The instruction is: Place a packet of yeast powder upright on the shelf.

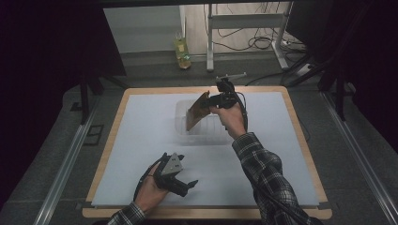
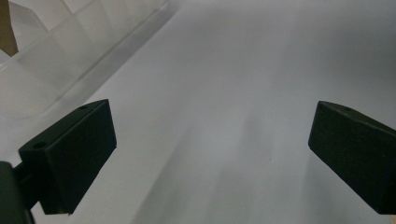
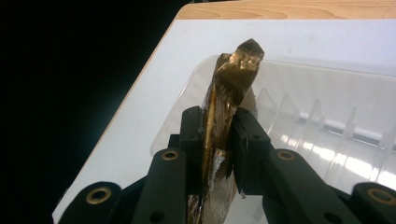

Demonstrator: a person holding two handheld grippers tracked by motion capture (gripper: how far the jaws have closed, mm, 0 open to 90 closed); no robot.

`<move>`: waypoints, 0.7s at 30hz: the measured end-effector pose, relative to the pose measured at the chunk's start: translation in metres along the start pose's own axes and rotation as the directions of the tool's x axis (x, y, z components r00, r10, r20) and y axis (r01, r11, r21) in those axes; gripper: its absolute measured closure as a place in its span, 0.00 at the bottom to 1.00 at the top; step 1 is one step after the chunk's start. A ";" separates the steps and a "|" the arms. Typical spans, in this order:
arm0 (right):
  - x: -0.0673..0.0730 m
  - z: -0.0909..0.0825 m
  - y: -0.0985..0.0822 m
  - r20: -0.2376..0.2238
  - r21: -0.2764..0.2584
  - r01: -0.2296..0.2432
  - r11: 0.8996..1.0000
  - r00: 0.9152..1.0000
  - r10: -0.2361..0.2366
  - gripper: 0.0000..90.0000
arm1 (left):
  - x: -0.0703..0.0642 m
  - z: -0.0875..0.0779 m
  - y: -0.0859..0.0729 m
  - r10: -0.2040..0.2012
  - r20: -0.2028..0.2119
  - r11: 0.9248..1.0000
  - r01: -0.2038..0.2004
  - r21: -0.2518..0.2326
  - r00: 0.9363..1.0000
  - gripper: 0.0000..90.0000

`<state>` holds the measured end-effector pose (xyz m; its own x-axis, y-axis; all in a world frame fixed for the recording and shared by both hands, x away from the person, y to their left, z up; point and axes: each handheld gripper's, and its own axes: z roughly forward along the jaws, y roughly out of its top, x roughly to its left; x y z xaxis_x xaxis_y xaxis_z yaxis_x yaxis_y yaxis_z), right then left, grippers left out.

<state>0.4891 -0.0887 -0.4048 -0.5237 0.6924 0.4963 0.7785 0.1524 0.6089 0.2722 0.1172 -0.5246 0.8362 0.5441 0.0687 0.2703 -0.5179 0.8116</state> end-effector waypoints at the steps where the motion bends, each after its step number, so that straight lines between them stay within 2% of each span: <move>1: 0.000 0.003 0.000 0.000 0.000 0.003 1.000 1.000 -0.003 0.84 | 0.000 0.000 0.000 0.000 0.001 1.000 0.000 0.001 1.000 0.01; 13: 0.000 0.026 -0.002 0.004 0.012 0.001 1.000 1.000 -0.001 0.84 | 0.000 0.000 0.000 -0.008 0.005 1.000 0.008 -0.009 1.000 0.01; 21: -0.002 0.037 -0.002 -0.013 -0.025 -0.028 0.999 1.000 0.028 0.83 | -0.001 0.001 0.000 -0.005 0.012 1.000 0.005 -0.007 1.000 0.01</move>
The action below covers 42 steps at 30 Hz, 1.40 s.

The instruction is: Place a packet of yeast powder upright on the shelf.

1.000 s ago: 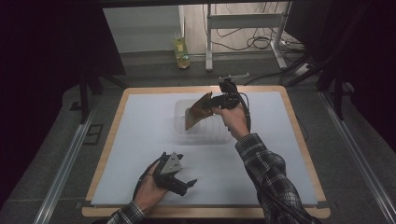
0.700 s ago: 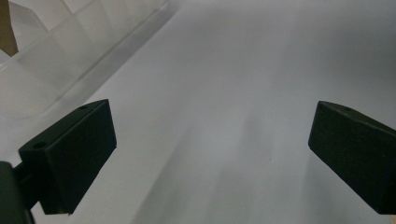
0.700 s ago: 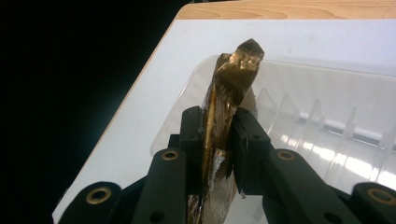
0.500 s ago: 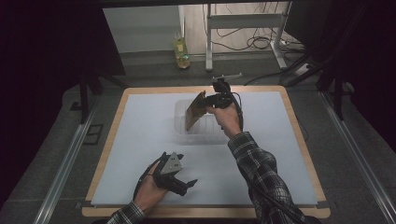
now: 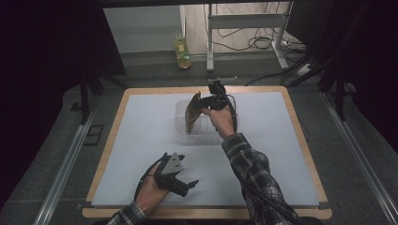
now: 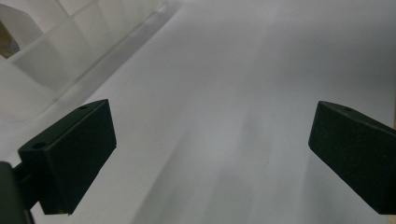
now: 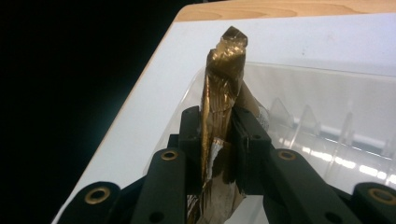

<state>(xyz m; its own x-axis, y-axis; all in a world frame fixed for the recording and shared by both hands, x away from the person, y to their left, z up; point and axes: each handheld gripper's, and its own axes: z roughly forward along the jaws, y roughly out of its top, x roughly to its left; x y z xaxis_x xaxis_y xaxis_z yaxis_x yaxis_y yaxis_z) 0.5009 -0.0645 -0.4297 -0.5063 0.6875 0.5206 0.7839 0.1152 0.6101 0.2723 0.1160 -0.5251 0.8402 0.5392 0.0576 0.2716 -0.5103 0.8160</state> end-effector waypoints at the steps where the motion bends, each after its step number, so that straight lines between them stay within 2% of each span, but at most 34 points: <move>1: -0.001 0.000 0.000 -0.001 -0.004 0.001 1.000 1.000 -0.001 0.83 | 0.000 0.000 0.000 0.002 -0.001 1.000 -0.002 0.001 1.000 0.01; 8: -0.011 0.000 0.001 -0.013 -0.016 -0.031 0.999 0.999 0.031 0.78 | 0.001 0.000 -0.001 -0.006 -0.002 1.000 0.006 -0.002 1.000 0.01; 9: -0.009 0.002 0.001 0.003 -0.005 -0.016 1.000 1.000 0.016 0.72 | 0.002 0.000 -0.001 -0.007 -0.004 1.000 0.007 -0.003 1.000 0.01; 11: -0.009 0.003 0.000 0.008 -0.002 -0.008 1.000 1.000 0.008 0.69 | 0.002 -0.001 -0.001 -0.009 -0.005 1.000 0.009 -0.006 1.000 0.01; 12: -0.007 0.005 0.000 0.004 0.000 0.001 1.000 1.000 -0.001 0.62 | 0.003 -0.002 -0.001 -0.010 -0.005 1.000 0.010 -0.007 1.000 0.01; 14: -0.005 0.005 0.000 0.009 0.002 0.011 1.000 1.000 -0.011 0.56 | 0.003 -0.002 -0.002 -0.012 -0.002 1.000 0.012 -0.007 1.000 0.01; 16: -0.005 0.005 0.000 0.009 0.006 0.018 1.000 1.000 -0.018 0.53 | 0.003 -0.001 -0.002 -0.011 0.000 1.000 0.011 -0.006 1.000 0.01; 17: -0.005 0.005 0.000 -0.006 0.028 0.018 0.999 1.000 -0.017 0.50 | 0.002 0.000 -0.002 -0.010 0.002 1.000 0.010 -0.005 1.000 0.01; 19: -0.004 0.005 0.000 -0.009 0.029 0.020 0.999 1.000 -0.019 0.49 | 0.001 0.000 -0.001 0.003 0.006 1.000 -0.003 0.001 1.000 0.01; 25: -0.001 0.001 -0.002 0.000 0.039 0.075 0.996 0.997 -0.075 0.41 | 0.001 0.000 -0.001 0.004 0.008 1.000 -0.004 -0.003 1.000 0.01; 31: 0.003 -0.002 -0.003 0.018 0.056 0.143 0.988 0.989 -0.144 0.33 | 0.000 0.001 -0.001 0.010 0.014 1.000 -0.010 0.003 1.000 0.01; 32: 0.004 -0.003 -0.004 0.016 0.056 0.155 0.986 0.988 -0.156 0.32 | 0.000 0.001 -0.001 0.012 0.016 1.000 -0.012 0.004 1.000 0.01; 34: 0.007 -0.006 -0.006 0.021 0.053 0.203 0.978 0.979 -0.205 0.30 | 0.000 0.001 -0.001 0.015 0.017 1.000 -0.015 0.006 1.000 0.01; 35: 0.007 -0.006 -0.006 0.021 0.053 0.203 0.978 0.979 -0.205 0.30 | 0.000 0.001 -0.001 0.016 0.017 1.000 -0.016 0.006 1.000 0.01; 36: 0.010 -0.008 -0.008 0.037 0.060 0.246 0.968 0.968 -0.248 0.29 | 0.000 0.001 -0.001 0.019 0.017 1.000 -0.019 0.007 1.000 0.01; 37: 0.012 -0.009 -0.009 0.047 0.064 0.267 0.962 0.962 -0.270 0.28 | 0.000 0.001 -0.001 0.019 0.017 1.000 -0.019 0.007 1.000 0.01; 38: 0.012 -0.009 -0.009 0.047 0.064 0.267 0.962 0.962 -0.270 0.28 | 0.000 0.001 -0.001 0.020 0.016 1.000 -0.020 0.007 1.000 0.01; 41: 0.016 -0.013 -0.012 0.068 0.065 0.333 0.941 0.939 -0.337 0.25 | 0.000 0.001 -0.001 0.018 0.016 1.000 -0.018 0.008 1.000 0.01; 42: 0.016 -0.013 -0.012 0.068 0.065 0.333 0.941 0.939 -0.337 0.25 | 0.000 0.001 -0.001 0.018 0.016 1.000 -0.018 0.008 1.000 0.01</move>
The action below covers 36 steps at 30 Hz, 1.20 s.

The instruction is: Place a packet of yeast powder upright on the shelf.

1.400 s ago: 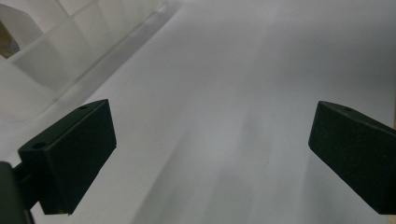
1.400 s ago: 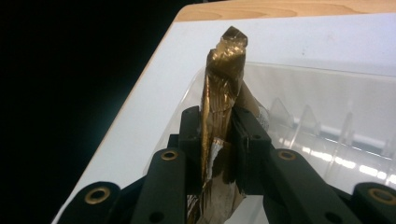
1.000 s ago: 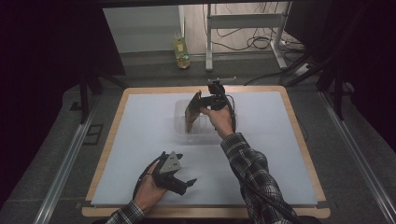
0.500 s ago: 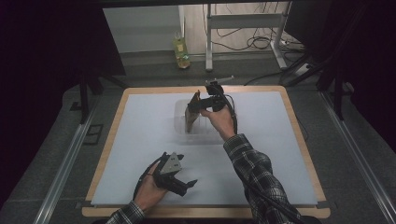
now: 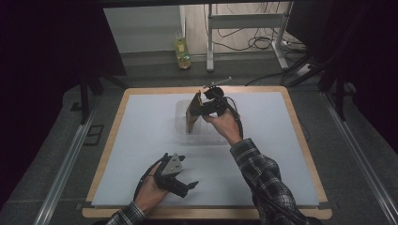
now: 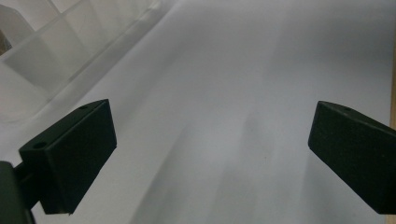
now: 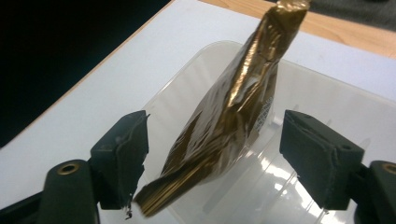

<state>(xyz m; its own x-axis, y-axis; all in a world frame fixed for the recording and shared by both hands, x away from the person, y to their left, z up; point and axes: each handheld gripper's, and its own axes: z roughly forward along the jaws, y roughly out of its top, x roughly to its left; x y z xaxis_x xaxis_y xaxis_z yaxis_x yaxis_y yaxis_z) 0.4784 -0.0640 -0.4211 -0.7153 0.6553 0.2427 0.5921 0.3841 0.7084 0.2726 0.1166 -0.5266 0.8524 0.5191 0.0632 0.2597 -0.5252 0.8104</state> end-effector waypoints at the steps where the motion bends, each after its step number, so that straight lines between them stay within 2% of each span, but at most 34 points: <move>1: 0.001 -0.001 0.000 -0.001 -0.003 0.008 1.000 1.000 -0.008 0.25 | 0.000 0.000 0.000 0.000 0.000 1.000 0.000 -0.001 1.000 0.01; 6: 0.008 -0.007 -0.003 0.005 -0.022 0.063 0.998 0.998 -0.063 0.22 | 0.000 0.001 0.000 0.003 0.003 1.000 -0.003 0.002 1.000 0.01; 11: 0.012 -0.011 -0.006 0.004 -0.015 0.100 0.995 0.995 -0.100 0.22 | -0.001 0.001 0.000 0.004 0.002 1.000 -0.004 0.000 1.000 0.01; 18: 0.019 -0.018 -0.016 0.014 -0.008 0.184 0.983 0.983 -0.183 0.20 | -0.001 0.001 0.000 0.007 0.000 1.000 -0.007 0.004 1.000 0.01; 23: 0.018 -0.022 -0.021 0.010 -0.012 0.189 0.982 0.982 -0.189 0.17 | -0.001 0.001 0.000 0.006 -0.002 1.000 -0.006 0.004 1.000 0.01; 27: 0.018 -0.025 -0.028 0.025 0.012 0.240 0.971 0.970 -0.241 0.15 | -0.001 0.001 0.000 0.008 0.001 1.000 -0.008 0.007 1.000 0.01; 36: 0.016 -0.031 -0.038 0.006 0.001 0.244 0.970 0.970 -0.244 0.12 | -0.001 0.002 0.000 0.011 0.003 1.000 -0.011 0.008 1.000 0.01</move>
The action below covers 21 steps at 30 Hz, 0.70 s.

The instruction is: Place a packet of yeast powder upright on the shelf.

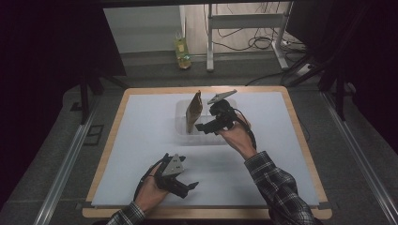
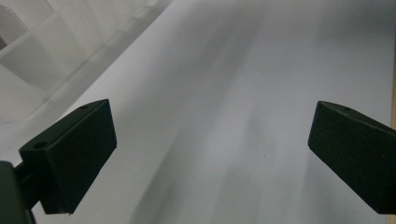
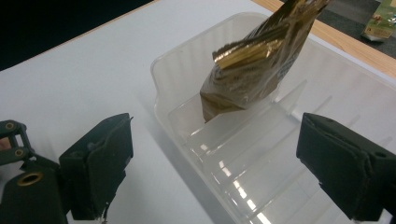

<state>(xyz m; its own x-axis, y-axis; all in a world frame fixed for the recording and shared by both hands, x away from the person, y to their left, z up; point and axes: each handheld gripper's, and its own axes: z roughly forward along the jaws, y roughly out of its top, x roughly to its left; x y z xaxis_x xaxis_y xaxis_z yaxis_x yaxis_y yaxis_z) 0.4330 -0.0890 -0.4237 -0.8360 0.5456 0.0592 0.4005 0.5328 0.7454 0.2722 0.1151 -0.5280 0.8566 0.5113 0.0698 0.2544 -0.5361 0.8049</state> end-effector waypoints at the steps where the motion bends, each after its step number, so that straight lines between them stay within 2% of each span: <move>1: 0.000 -0.001 -0.001 0.001 -0.001 0.003 1.000 1.000 -0.003 0.11 | 0.000 0.000 0.000 -0.001 0.001 1.000 0.001 0.000 1.000 0.01; 7: -0.001 -0.006 -0.007 0.019 -0.001 -0.003 1.000 1.000 0.003 0.07 | 0.000 0.000 0.000 0.005 0.000 1.000 -0.005 0.001 1.000 0.01; 12: -0.002 -0.011 -0.014 -0.011 -0.003 -0.018 1.000 1.000 0.018 0.04 | 0.000 0.000 0.000 0.004 0.001 1.000 -0.004 -0.001 1.000 0.01; 21: 0.003 -0.024 -0.028 0.006 -0.007 0.053 0.999 0.999 -0.053 0.00 | 0.000 -0.001 0.000 0.001 -0.006 1.000 -0.001 -0.005 1.000 0.01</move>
<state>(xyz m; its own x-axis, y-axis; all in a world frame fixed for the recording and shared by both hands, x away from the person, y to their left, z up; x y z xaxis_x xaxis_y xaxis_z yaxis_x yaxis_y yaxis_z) 0.4101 -0.1177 -0.4284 -0.8536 0.5208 0.0158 0.3532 0.5560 0.7524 0.2721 0.1159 -0.5276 0.8542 0.5146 0.0739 0.2514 -0.5333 0.8077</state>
